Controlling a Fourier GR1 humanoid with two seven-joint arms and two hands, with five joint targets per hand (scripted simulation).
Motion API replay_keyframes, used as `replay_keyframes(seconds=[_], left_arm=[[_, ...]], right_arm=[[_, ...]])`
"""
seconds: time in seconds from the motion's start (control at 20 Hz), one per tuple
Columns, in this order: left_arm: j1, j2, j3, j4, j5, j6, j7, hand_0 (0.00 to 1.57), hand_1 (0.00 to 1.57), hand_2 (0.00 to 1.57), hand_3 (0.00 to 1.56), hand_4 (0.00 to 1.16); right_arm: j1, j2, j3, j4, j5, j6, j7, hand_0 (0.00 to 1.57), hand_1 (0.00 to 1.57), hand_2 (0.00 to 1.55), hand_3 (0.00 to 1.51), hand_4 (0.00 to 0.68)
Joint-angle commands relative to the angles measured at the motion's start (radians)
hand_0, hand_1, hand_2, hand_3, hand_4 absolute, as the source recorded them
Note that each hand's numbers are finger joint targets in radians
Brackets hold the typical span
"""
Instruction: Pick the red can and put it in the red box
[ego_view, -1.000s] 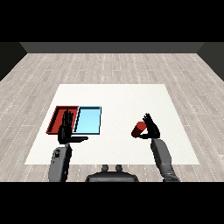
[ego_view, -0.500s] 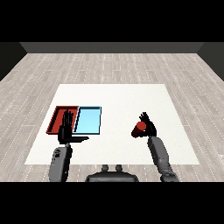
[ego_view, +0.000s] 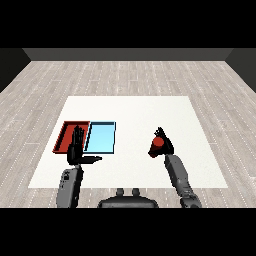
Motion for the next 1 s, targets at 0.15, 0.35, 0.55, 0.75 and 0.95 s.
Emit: replay_keyframes(seconds=[0.15,0.35,0.55,0.75,0.95], left_arm=[[0.004,0.005,0.001,-0.003,0.002,-0.008,-0.004,0.0,0.0,0.0,0.0,0.0],[-0.001,0.011,0.012,-0.019,0.01,-0.004,0.004,0.0,0.0,0.0,0.0,0.0],[0.007,0.021,0.029,0.059,0.003,-0.023,-0.067,0.0,0.0,0.0,0.0,0.0],[-0.002,-0.015,-0.014,-0.007,-0.021,0.023,-0.009,0.0,0.0,0.0,0.0,0.0],[0.003,-0.008,-0.01,-0.021,-0.008,0.02,0.028,0.0,0.0,0.0,0.0,0.0]], right_arm=[[-0.06,-0.026,-0.008,0.143,0.042,-0.021,-0.067,0.0,0.0,0.0,0.0,0.0],[0.055,0.033,0.012,-0.041,0.021,-0.122,0.024,0.0,0.0,0.0,0.0,0.0],[-0.075,0.041,-0.005,0.166,0.112,-0.289,-0.056,1.46,1.46,1.46,1.42,0.611],[-0.05,0.062,0.022,0.084,0.119,-0.33,-0.023,1.47,1.47,1.46,1.4,0.6],[0.033,0.049,0.067,-0.039,0.13,-0.306,0.005,1.45,1.45,1.44,1.4,0.594]])
